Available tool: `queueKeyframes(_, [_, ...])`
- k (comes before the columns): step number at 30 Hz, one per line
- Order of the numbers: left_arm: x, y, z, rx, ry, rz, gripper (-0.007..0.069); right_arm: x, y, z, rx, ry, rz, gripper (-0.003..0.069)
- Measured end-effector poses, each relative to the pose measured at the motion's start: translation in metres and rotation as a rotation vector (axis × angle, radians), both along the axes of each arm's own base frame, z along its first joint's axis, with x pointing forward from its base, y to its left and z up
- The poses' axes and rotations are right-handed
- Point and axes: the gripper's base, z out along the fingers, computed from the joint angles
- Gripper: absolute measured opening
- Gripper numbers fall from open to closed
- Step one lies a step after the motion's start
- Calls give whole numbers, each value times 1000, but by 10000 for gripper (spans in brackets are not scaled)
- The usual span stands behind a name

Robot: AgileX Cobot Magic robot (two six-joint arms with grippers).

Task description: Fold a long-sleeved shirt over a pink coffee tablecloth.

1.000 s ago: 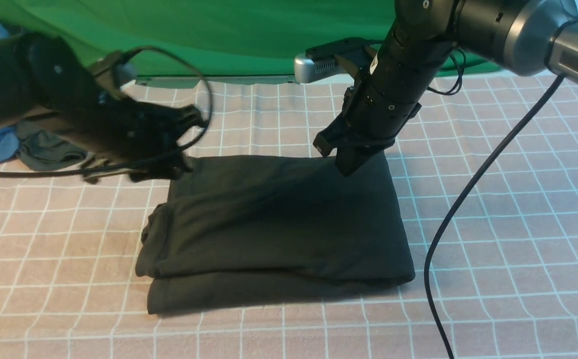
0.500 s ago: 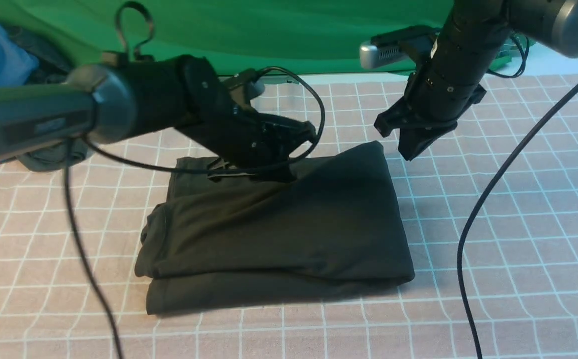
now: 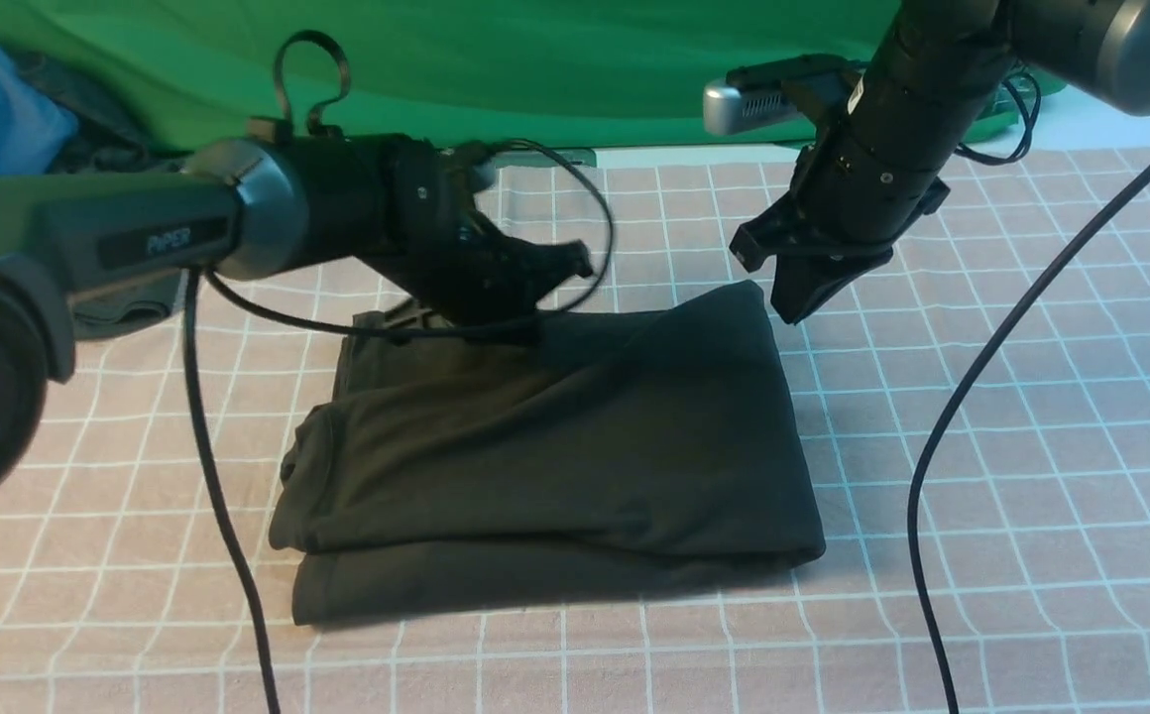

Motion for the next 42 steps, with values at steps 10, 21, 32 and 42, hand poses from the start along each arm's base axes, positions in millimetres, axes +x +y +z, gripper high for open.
queueKeyframes(10, [-31,-28,56,-145,-6,-218,13,0,1,0,7,-4,5,80])
queueKeyframes(21, [-21,-40,-5,-75,75,-235,13,0,2,0,19,-3,3,89])
queueKeyframes(32, [-9,-30,-2,44,-49,-182,13,0,3,1,32,3,1,90])
queueKeyframes(42, [-33,-20,70,43,-116,-220,13,-4,3,8,51,0,-2,67])
